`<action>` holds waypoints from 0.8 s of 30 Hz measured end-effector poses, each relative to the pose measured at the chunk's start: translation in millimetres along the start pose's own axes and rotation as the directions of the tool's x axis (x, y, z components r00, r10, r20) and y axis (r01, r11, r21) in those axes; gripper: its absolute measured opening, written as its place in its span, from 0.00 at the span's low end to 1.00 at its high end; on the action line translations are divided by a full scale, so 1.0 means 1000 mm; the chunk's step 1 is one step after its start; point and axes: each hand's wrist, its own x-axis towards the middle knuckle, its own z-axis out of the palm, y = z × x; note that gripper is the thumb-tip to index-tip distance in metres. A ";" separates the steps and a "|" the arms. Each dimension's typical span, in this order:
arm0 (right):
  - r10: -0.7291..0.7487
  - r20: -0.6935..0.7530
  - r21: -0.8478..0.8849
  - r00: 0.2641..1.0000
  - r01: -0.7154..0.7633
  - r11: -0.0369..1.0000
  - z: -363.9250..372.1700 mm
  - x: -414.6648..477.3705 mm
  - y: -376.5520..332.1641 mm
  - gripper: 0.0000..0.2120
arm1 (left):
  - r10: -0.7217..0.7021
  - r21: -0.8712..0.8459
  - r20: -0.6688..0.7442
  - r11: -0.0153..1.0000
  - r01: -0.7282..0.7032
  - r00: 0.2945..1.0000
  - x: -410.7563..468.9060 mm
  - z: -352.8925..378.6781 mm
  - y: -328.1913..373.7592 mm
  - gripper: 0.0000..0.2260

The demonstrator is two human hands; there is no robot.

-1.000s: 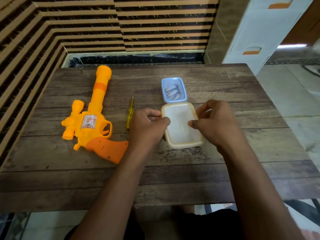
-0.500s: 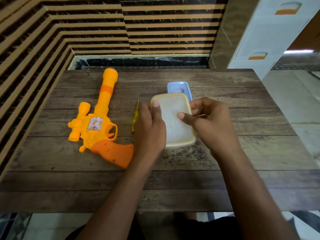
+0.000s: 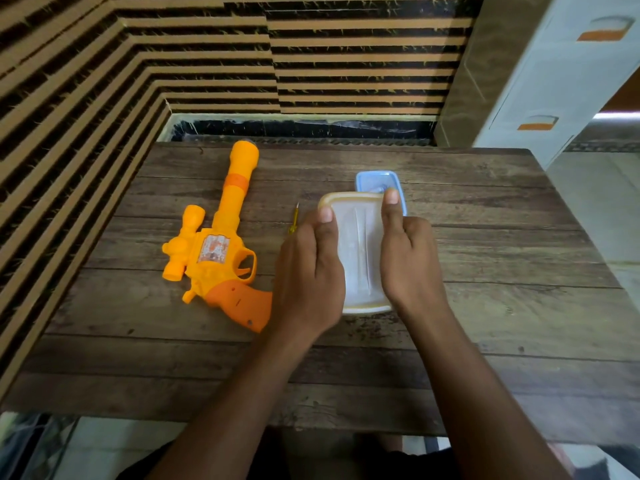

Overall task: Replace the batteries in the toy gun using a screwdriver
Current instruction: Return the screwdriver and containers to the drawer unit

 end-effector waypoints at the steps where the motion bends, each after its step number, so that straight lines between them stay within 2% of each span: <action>1: -0.001 -0.003 -0.011 1.000 0.001 1.000 0.000 0.001 0.001 0.32 | -0.020 -0.008 0.009 1.000 0.020 1.000 0.000 0.000 0.000 0.20; 5: -0.004 -0.015 -0.081 1.000 0.003 0.997 0.002 0.000 -0.002 0.33 | -0.122 0.001 0.030 0.993 0.122 0.992 0.004 -0.003 0.005 0.18; 8: 0.007 -0.025 -0.059 1.000 -0.009 0.998 0.004 0.000 -0.005 0.33 | -0.163 -0.024 0.046 0.986 0.165 0.985 0.004 -0.004 0.008 0.16; 11: 0.009 -0.056 -0.039 0.998 -0.011 0.999 0.007 0.001 -0.001 0.32 | -0.188 -0.024 -0.009 0.982 0.187 0.982 0.010 -0.013 0.009 0.17; 13: 0.002 -0.089 -0.038 0.996 -0.005 0.999 0.008 0.004 0.005 0.31 | -0.085 0.133 -0.050 0.987 0.091 0.995 0.020 -0.023 -0.004 0.17; 15: 0.002 -0.129 -0.043 0.992 -0.007 0.999 0.004 0.009 0.012 0.30 | 0.037 0.387 -0.013 0.922 -0.029 0.999 0.029 -0.026 -0.023 0.10; 16: 0.002 -0.141 -0.047 0.990 -0.009 0.999 0.002 0.011 0.014 0.30 | 0.034 0.495 0.023 0.868 -0.041 0.999 0.030 -0.026 -0.026 0.07; 17: 0.005 -0.148 -0.049 0.989 -0.013 0.999 -0.001 0.013 0.015 0.29 | 0.012 0.570 0.044 0.821 -0.035 0.999 0.030 -0.025 -0.027 0.09; 20: 0.002 -0.139 -0.058 0.990 -0.010 0.998 -0.010 0.015 0.016 0.30 | -0.030 0.670 0.086 0.742 -0.036 0.996 0.027 -0.017 -0.029 0.12; 24: 0.023 -0.124 -0.038 0.992 -0.028 0.999 -0.014 0.015 0.021 0.30 | -0.045 0.736 0.069 0.677 -0.021 0.997 0.027 -0.013 -0.030 0.08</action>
